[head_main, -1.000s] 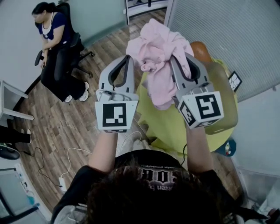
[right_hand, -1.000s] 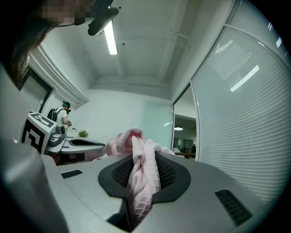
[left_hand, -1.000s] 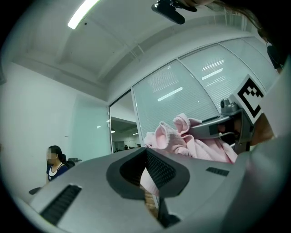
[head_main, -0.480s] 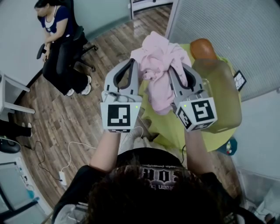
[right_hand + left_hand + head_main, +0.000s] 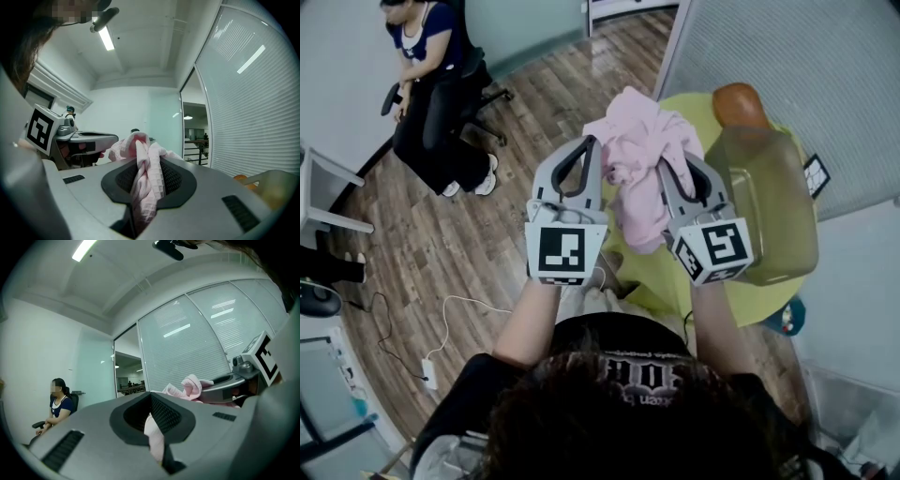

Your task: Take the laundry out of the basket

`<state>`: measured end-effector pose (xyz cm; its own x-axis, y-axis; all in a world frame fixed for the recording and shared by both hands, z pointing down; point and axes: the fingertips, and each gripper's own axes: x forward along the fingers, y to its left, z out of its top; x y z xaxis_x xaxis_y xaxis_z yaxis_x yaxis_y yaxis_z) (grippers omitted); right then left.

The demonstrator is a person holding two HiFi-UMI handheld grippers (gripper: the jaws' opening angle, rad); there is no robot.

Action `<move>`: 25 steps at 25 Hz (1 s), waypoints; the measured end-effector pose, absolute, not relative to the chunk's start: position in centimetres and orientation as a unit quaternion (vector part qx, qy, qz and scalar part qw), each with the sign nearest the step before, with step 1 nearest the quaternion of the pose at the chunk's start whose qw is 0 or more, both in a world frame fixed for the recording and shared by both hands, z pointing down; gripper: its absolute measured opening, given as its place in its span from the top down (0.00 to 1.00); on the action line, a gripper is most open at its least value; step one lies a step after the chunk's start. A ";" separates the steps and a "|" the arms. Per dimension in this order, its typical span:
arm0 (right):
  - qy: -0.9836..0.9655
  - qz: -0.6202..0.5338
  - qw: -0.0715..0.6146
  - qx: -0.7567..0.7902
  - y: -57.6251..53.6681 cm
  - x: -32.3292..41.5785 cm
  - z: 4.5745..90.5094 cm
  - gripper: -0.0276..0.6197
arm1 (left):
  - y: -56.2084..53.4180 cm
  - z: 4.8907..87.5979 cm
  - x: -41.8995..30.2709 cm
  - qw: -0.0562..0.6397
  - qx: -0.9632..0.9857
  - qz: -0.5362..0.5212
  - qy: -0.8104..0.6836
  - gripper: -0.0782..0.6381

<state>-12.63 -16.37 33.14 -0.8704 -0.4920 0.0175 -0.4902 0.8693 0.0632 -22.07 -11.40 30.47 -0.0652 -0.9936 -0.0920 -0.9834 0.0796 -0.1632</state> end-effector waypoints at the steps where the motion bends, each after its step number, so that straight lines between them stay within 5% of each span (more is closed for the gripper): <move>1: -0.967 -0.026 0.019 0.253 -16.3 -12.7 33.5 0.83 | -11.4 30.7 -22.1 0.089 -0.678 -0.030 0.729 0.89; 25: -0.971 0.009 0.052 0.231 -15.7 -13.3 36.5 0.83 | -11.3 32.5 -22.8 0.076 -0.672 -0.047 0.735 0.89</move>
